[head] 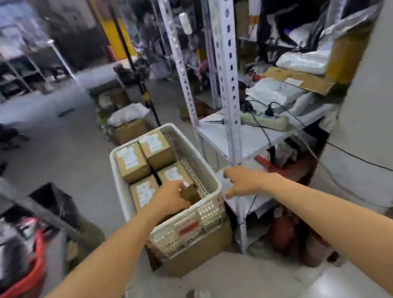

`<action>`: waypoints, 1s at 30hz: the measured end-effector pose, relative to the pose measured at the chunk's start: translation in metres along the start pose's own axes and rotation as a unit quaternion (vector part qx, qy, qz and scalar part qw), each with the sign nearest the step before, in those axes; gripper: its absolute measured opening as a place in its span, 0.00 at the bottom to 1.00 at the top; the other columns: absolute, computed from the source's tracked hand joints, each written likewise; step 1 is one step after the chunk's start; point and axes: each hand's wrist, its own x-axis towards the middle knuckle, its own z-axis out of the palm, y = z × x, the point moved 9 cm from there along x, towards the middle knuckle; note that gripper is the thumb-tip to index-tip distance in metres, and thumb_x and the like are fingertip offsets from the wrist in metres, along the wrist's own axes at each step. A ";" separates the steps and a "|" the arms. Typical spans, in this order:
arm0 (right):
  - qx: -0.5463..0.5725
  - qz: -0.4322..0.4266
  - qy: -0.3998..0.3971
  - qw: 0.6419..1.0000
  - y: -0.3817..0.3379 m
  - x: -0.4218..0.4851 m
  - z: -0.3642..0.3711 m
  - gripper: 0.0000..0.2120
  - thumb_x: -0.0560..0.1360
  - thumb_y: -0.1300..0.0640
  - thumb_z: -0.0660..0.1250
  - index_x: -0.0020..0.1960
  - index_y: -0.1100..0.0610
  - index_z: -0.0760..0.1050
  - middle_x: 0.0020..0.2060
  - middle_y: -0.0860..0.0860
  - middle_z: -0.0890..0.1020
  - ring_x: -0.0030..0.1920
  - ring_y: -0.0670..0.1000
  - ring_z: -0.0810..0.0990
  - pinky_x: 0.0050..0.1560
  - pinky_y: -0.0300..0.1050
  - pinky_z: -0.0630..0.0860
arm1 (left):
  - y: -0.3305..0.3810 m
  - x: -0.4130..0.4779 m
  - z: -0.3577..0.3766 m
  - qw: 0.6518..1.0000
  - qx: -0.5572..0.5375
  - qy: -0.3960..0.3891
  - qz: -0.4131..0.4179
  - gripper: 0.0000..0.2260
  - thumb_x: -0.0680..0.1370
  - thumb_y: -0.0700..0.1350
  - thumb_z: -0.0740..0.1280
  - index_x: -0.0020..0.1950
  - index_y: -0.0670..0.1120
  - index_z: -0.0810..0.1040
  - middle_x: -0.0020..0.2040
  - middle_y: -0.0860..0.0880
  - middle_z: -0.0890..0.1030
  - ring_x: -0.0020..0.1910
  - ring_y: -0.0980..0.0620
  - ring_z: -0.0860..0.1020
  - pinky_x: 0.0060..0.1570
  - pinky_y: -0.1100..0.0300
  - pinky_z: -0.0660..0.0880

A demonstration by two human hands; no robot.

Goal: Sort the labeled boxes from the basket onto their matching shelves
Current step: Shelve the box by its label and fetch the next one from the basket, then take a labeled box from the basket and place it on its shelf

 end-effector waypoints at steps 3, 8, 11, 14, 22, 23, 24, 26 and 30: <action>-0.048 -0.060 -0.017 0.997 -0.061 0.032 0.011 0.28 0.76 0.47 0.67 0.68 0.62 0.64 0.64 0.58 0.72 0.61 0.59 0.73 0.59 0.52 0.72 | -0.065 -0.027 -0.010 0.997 -0.029 0.023 -0.070 0.21 0.73 0.46 0.72 0.64 0.44 0.73 0.57 0.46 0.79 0.55 0.47 0.77 0.48 0.57 0.74; -0.096 -0.114 -0.039 0.988 -0.122 0.075 0.027 0.27 0.75 0.48 0.68 0.67 0.60 0.65 0.64 0.57 0.73 0.61 0.57 0.74 0.60 0.54 0.73 | -0.136 -0.055 -0.027 0.985 -0.078 0.060 -0.143 0.22 0.73 0.48 0.72 0.65 0.45 0.73 0.61 0.46 0.77 0.58 0.48 0.76 0.55 0.55 0.75; -0.117 -0.118 -0.048 0.985 -0.138 0.099 0.032 0.30 0.75 0.47 0.68 0.70 0.60 0.63 0.67 0.56 0.71 0.64 0.57 0.72 0.62 0.53 0.72 | -0.163 -0.059 -0.031 0.980 -0.098 0.072 -0.157 0.22 0.74 0.48 0.72 0.66 0.45 0.73 0.61 0.45 0.77 0.58 0.49 0.76 0.50 0.60 0.72; -0.134 -0.111 -0.061 0.983 -0.147 0.124 0.035 0.31 0.75 0.47 0.69 0.71 0.60 0.62 0.68 0.57 0.70 0.65 0.57 0.71 0.64 0.53 0.71 | -0.188 -0.050 -0.032 0.977 -0.117 0.073 -0.164 0.22 0.74 0.47 0.72 0.66 0.44 0.72 0.61 0.45 0.77 0.56 0.50 0.76 0.47 0.62 0.69; -0.124 -0.056 -0.068 0.988 -0.136 0.195 0.026 0.29 0.74 0.47 0.69 0.68 0.59 0.64 0.65 0.56 0.73 0.62 0.56 0.73 0.58 0.47 0.73 | -0.228 0.025 -0.026 0.979 -0.145 0.027 -0.143 0.21 0.73 0.46 0.72 0.65 0.44 0.73 0.61 0.44 0.77 0.57 0.48 0.76 0.56 0.56 0.75; -0.119 -0.045 -0.069 0.990 -0.133 0.203 0.025 0.29 0.74 0.47 0.69 0.69 0.60 0.65 0.65 0.56 0.73 0.61 0.56 0.74 0.56 0.45 0.72 | -0.231 0.035 -0.025 0.979 -0.146 0.020 -0.139 0.21 0.73 0.46 0.72 0.64 0.45 0.73 0.61 0.45 0.77 0.57 0.49 0.76 0.56 0.55 0.76; -0.111 -0.036 -0.070 0.991 -0.129 0.211 0.026 0.30 0.74 0.47 0.70 0.69 0.60 0.64 0.66 0.56 0.73 0.62 0.56 0.74 0.56 0.45 0.72 | -0.234 0.044 -0.024 0.980 -0.146 0.015 -0.134 0.21 0.72 0.47 0.71 0.64 0.45 0.73 0.60 0.45 0.77 0.56 0.49 0.76 0.56 0.55 0.76; -0.100 -0.023 -0.071 0.992 -0.120 0.225 0.028 0.32 0.74 0.48 0.70 0.71 0.60 0.63 0.67 0.57 0.73 0.62 0.57 0.74 0.58 0.47 0.74 | -0.241 0.062 -0.023 0.981 -0.146 0.010 -0.126 0.21 0.72 0.47 0.71 0.63 0.46 0.73 0.59 0.46 0.77 0.53 0.51 0.76 0.55 0.55 0.76; -0.107 0.002 -0.111 0.988 -0.100 0.245 0.043 0.29 0.73 0.49 0.69 0.68 0.60 0.64 0.63 0.57 0.75 0.58 0.56 0.76 0.58 0.52 0.76 | -0.252 0.086 -0.008 0.979 -0.153 -0.026 -0.129 0.20 0.71 0.47 0.72 0.62 0.47 0.74 0.57 0.47 0.78 0.51 0.52 0.75 0.54 0.55 0.76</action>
